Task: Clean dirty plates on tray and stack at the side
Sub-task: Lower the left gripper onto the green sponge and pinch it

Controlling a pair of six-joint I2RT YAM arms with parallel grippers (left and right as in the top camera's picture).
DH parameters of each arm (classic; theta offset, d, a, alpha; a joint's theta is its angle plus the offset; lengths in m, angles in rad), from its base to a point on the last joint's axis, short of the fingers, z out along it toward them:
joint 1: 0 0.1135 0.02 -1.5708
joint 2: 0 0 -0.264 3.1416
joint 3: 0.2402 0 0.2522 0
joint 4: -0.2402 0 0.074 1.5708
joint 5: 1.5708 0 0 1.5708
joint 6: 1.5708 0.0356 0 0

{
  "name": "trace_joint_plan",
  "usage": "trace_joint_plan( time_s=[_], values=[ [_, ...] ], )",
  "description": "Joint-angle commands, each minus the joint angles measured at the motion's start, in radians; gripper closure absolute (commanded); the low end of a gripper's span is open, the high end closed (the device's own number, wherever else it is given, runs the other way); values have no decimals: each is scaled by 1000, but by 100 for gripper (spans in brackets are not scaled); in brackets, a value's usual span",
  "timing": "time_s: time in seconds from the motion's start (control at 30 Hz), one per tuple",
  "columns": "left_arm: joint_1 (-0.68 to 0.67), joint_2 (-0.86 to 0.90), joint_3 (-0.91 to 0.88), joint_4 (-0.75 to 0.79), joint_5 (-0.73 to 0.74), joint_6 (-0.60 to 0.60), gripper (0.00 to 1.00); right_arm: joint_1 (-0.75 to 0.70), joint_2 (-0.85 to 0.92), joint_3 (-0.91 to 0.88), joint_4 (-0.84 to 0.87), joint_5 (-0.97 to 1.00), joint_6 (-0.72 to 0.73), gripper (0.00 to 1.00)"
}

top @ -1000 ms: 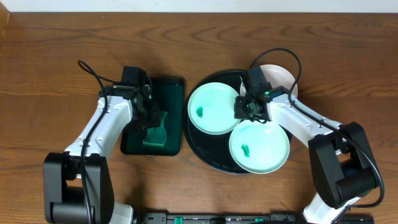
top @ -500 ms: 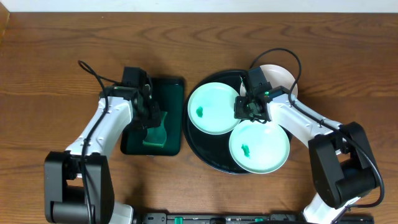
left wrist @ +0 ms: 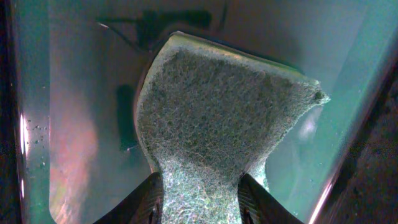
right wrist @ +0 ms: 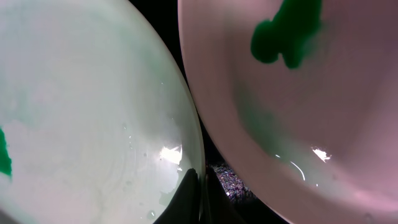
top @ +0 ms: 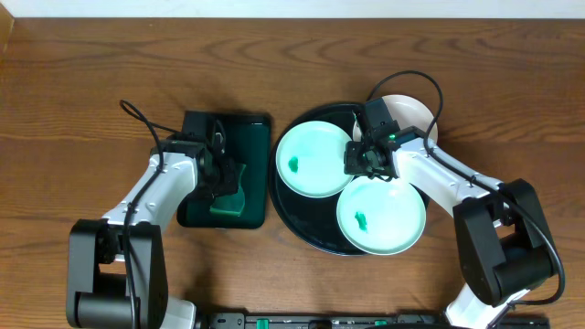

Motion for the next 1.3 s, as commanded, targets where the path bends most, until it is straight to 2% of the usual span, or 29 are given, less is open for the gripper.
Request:
trace_joint_plan(
  time_s=[0.0,0.6,0.77,1.27],
  values=[
    [-2,10,-7,13,-14,-9,60,4,1,-6,0,14,4,98],
    [-22,9,63,-50,-19,-9,60,4,1,-6,3,14,4,97],
    [-76,9,54,-50,-144,-33,60,4,1,-6,2,14,4,97],
    [-91,10,41,-32,-148,-55,61,6,1,-6,2,14,4,96]
  ],
)
